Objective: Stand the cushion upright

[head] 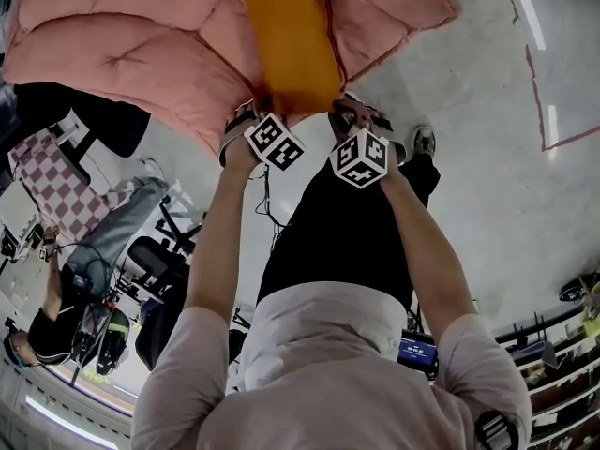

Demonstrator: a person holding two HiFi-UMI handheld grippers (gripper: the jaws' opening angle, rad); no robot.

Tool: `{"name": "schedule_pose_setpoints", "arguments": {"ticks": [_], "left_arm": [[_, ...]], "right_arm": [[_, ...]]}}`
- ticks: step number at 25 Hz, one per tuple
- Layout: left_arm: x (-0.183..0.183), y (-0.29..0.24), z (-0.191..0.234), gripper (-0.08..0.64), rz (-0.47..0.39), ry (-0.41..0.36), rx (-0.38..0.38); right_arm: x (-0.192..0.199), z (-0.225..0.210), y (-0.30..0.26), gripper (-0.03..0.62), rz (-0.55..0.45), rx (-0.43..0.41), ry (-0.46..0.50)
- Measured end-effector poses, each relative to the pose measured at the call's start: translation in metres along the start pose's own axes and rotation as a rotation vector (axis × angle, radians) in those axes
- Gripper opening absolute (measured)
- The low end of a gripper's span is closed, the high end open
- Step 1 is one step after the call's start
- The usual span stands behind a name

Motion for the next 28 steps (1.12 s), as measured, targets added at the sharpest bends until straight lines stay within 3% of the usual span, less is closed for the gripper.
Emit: {"name": "schedule_pose_setpoints", "arguments": {"ticks": [4,12,16,19,23,28], "left_arm": [[0.000,0.008,-0.003,0.242,-0.073,0.075,0.000],[-0.003,0.028,-0.014,0.145,-0.296,0.295,0.076],[-0.002,0.044,-0.018,0.095,-0.482,0.485,0.136],[-0.001,0.064,-0.021,0.084,-0.565,0.598,0.170],[-0.002,0.089,-0.027,0.080,-0.623,0.626,0.207],[-0.001,0.116,-0.022,0.075,-0.686,0.666,0.201]], "right_arm": [[-0.010,-0.010,0.011,0.054,0.008,-0.001,0.028],[-0.034,-0.032,0.044,0.041,0.049,0.017,0.087],[-0.051,-0.044,0.062,0.037,0.073,0.036,0.119],[-0.066,-0.051,0.077,0.034,0.081,0.049,0.146],[-0.082,-0.060,0.094,0.032,0.105,0.071,0.167],[-0.109,-0.071,0.104,0.031,0.093,0.087,0.212]]}}
Point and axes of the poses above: the fingertips, and each gripper's own axes: y backward along the fingers, z to its left, x out of its underside, the point moved 8 cm from there along y, backward along the fingers, and after that the axes turned 12 degrees about x, right-handed, at the moved point
